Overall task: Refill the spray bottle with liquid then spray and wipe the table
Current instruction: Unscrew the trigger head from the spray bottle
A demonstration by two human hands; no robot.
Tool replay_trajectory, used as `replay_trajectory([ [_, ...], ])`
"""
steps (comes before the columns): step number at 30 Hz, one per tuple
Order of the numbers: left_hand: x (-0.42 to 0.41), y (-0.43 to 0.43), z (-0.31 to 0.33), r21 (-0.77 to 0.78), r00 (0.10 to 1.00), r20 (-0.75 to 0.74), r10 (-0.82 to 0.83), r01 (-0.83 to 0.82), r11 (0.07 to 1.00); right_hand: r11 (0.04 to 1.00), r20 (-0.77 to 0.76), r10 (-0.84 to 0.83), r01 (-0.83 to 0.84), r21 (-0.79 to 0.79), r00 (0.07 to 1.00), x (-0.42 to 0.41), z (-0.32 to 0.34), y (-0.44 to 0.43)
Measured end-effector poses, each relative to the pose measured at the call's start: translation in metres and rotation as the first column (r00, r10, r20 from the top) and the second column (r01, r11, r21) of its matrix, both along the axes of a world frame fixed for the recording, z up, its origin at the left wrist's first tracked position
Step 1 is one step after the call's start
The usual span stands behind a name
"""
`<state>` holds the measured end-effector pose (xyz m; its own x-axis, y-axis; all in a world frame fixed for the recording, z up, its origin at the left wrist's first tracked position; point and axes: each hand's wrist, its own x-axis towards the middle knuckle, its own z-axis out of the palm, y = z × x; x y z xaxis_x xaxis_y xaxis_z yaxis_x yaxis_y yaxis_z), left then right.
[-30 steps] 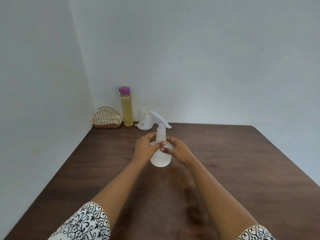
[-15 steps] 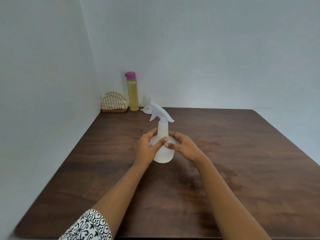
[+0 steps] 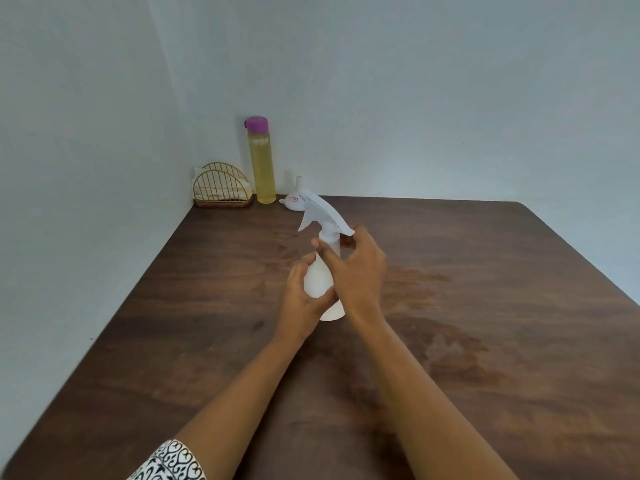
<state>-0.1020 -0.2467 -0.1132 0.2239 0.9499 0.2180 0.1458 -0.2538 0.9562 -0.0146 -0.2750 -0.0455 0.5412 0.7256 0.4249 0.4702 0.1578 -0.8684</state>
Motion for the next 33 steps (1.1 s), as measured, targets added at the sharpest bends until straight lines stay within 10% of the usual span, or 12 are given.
replay_trajectory([
  [9,-0.005,0.005,-0.003,0.026,0.997,-0.073,0.017,-0.015,1.0,0.968,-0.004,0.248,-0.247,0.039,0.969,0.025,-0.001,0.009],
  [16,-0.006,0.003,0.006,0.032,0.997,-0.072,-0.035,0.038,0.999,0.64,-0.299,0.709,-0.761,-0.108,0.639,0.063,0.017,0.011],
  [22,-0.004,0.005,0.002,0.008,0.998,-0.04,-0.038,0.038,0.999,0.951,-0.222,0.287,-0.304,-0.048,0.932,0.027,-0.001,0.002],
  [26,-0.005,0.007,-0.001,-0.021,0.998,-0.057,-0.033,0.032,0.999,0.985,-0.129,0.168,-0.172,-0.017,0.977,0.016,0.004,0.006],
  [33,-0.006,0.002,0.007,-0.006,0.995,-0.085,-0.049,0.049,0.999,0.674,-0.343,0.673,-0.735,-0.082,0.655,0.062,0.011,0.008],
])
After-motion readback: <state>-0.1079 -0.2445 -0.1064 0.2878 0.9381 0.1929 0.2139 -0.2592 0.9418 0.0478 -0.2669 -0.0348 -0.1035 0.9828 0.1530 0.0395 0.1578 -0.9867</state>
